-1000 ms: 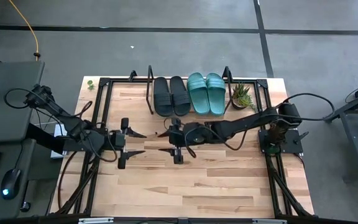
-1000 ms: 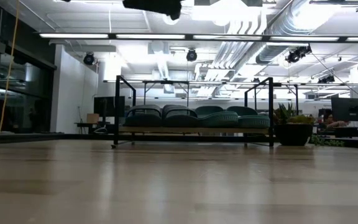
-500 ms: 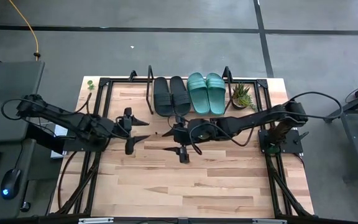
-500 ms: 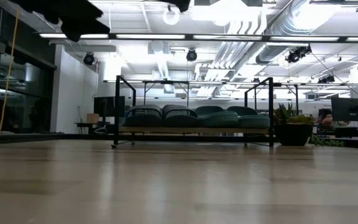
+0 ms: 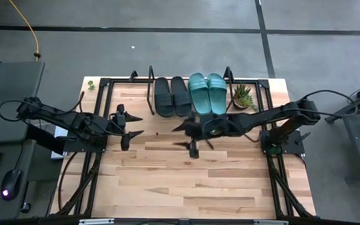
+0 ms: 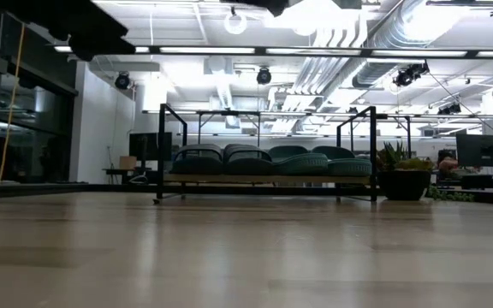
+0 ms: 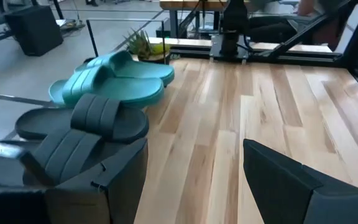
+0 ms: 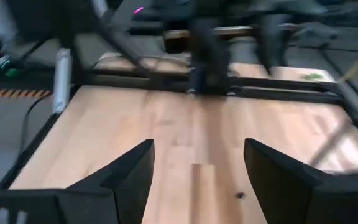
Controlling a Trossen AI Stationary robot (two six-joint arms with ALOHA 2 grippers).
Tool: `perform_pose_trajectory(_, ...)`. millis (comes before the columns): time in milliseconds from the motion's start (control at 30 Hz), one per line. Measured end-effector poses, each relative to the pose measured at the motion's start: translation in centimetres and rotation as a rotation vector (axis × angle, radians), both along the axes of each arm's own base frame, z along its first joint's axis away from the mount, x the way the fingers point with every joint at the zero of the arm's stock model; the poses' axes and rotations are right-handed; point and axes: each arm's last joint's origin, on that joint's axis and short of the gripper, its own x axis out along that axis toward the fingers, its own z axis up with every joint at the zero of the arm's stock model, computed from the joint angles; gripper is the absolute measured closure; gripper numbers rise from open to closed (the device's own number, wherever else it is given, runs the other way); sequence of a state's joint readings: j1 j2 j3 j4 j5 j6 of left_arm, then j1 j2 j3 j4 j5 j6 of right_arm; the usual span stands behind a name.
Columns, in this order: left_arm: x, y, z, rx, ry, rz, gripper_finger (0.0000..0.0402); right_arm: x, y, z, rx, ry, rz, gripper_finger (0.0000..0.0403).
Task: Pick and place slides into the shelf
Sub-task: Return to Home Position
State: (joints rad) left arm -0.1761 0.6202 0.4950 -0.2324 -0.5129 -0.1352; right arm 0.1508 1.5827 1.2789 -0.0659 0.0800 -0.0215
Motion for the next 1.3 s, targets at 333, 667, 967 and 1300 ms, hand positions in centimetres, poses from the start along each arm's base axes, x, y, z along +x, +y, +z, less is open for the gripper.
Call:
perform_pose_trajectory(333, -1.8, 0.3, -1.5, 0.027, -0.104, -0.002, 0.0156, -10.7, -3.9, -4.5, 0.139, -0.33, -0.046, 0.0165)
perform_pose_trajectory(667, -2.1, 0.2, -2.4, 0.052, -0.116, -0.088, 0.0156, -16.4, -4.2, -6.2, 0.106, -0.507, -0.025, 0.0165)
perform_pose_trajectory(967, -2.1, 2.0, -3.7, 0.016, -0.065, -0.031, 0.0156, -17.0, -4.7, -6.6, 0.099, -0.486, -0.027, 0.0165)
perform_pose_trajectory(1300, -2.3, 3.7, -5.6, -0.026, -0.01, 0.022, 0.0156, -16.9, -5.3, -7.4, 0.1, -0.405, -0.076, 0.0165)
